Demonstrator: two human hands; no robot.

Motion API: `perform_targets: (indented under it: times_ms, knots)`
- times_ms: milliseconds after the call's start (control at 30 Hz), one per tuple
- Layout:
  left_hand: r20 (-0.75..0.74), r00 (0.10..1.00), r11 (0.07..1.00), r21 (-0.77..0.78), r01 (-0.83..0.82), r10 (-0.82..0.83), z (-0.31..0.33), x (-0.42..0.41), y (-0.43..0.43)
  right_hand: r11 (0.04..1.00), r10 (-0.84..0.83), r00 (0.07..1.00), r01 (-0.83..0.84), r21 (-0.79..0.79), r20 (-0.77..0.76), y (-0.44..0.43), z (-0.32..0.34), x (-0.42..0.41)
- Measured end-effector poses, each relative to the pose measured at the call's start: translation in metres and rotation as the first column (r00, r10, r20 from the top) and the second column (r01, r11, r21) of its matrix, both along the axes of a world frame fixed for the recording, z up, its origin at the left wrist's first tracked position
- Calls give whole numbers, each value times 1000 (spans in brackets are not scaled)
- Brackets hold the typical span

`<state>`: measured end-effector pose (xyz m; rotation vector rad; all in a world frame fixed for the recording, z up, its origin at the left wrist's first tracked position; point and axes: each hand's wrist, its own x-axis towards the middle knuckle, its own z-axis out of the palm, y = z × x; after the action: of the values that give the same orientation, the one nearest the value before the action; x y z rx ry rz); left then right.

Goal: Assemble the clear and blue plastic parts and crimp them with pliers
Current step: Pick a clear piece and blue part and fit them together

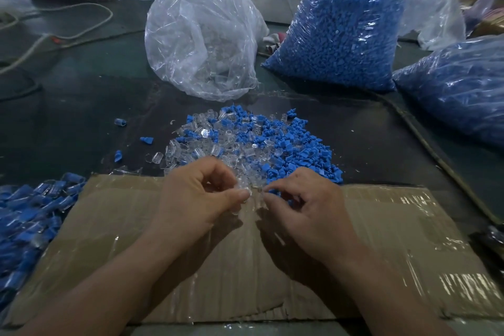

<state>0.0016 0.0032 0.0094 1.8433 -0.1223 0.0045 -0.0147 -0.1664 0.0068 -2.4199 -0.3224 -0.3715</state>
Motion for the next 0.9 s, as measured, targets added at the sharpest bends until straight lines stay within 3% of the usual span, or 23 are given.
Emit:
perform_targets:
  times_ms: [100, 233, 600, 900]
  knots:
    - [-118, 993, 982, -189, -8, -14, 2, -1, 0, 972, -26, 999, 20, 234, 21, 1, 0, -3]
    - [-215, 976, 940, -337, -52, -23, 5, -3, -2, 832, 8, 993, 60, 552, -121, 7, 1, -6]
    - [-190, 982, 959, -281, -33, -21, 5, -5, -6, 897, 20, 999, -35, 441, 40, 17, 4, -12]
    - [-76, 997, 990, -140, 22, -33, -2, -9, -11, 896, 21, 1000, -14, 444, -11, 19, 1, -9]
